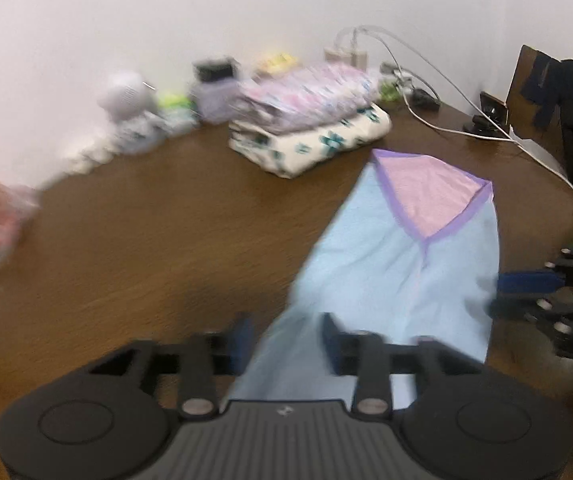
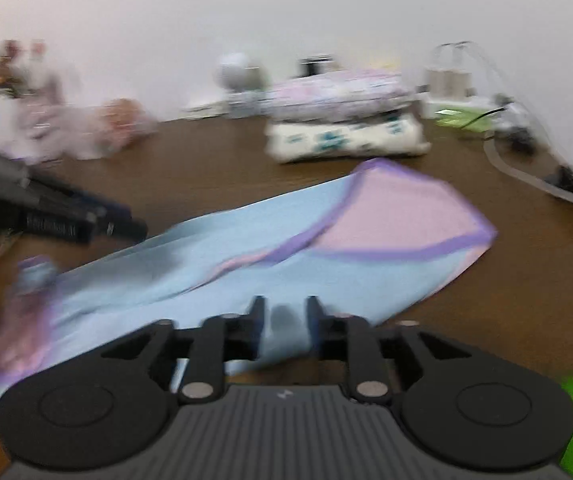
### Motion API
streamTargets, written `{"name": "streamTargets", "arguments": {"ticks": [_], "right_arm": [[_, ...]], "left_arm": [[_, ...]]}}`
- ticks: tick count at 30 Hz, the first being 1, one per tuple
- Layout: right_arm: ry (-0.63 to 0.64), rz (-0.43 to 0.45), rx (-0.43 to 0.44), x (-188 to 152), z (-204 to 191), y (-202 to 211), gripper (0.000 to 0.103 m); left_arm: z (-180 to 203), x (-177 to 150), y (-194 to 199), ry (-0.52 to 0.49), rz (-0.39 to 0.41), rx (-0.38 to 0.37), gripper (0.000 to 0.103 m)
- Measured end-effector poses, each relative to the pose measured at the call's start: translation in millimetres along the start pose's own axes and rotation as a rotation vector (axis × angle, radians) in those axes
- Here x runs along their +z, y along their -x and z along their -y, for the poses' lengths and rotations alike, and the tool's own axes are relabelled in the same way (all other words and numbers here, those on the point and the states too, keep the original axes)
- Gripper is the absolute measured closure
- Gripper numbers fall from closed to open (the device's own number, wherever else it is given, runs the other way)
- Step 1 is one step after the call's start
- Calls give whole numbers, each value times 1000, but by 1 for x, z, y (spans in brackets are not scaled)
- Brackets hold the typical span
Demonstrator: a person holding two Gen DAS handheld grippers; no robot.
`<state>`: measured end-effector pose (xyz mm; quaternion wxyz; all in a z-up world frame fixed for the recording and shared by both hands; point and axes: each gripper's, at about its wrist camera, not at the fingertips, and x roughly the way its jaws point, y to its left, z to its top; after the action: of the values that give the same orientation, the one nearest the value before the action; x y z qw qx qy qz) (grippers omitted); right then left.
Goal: Fold clothes
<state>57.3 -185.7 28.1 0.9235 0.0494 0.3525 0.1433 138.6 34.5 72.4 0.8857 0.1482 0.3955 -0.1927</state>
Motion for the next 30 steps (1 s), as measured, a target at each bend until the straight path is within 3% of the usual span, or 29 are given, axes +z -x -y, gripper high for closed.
{"name": "streamTargets", "arguments": {"ticks": [3, 7, 9, 10, 13, 15, 16, 18, 21, 25, 30], "right_arm": [[67, -31, 156, -23, -39, 14, 70], [224, -44, 218, -37, -104, 4, 64], [303, -50, 247, -44, -137, -2, 64], [343, -53, 262, -47, -153, -4, 64], [405, -37, 201, -53, -175, -17, 65], [401, -47, 170, -54, -158, -9, 68], [398, -54, 155, -54, -149, -5, 75], [392, -67, 124, -55, -131, 4, 84], [384, -87, 79, -57, -105, 17, 85], [372, -113, 17, -59, -69, 34, 85], [356, -146, -59, -62, -24, 55, 83]], "left_arm": [[-35, -35, 30, 21, 23, 69, 38], [-76, -84, 29, 207, -22, 79, 45], [-87, -104, 27, 286, -30, 62, 68], [-92, -114, 28, 329, -16, 41, 72], [-100, -136, 37, 437, 63, -38, 78], [-99, -145, 40, 460, 95, -37, 92], [-96, -147, 42, 453, 101, -33, 93], [-81, -151, 48, 435, 98, -50, 96], [-38, -161, 63, 384, 94, -59, 96], [52, -182, 90, 259, 98, -9, 96], [142, -186, 107, 138, 114, -208, 96]]}}
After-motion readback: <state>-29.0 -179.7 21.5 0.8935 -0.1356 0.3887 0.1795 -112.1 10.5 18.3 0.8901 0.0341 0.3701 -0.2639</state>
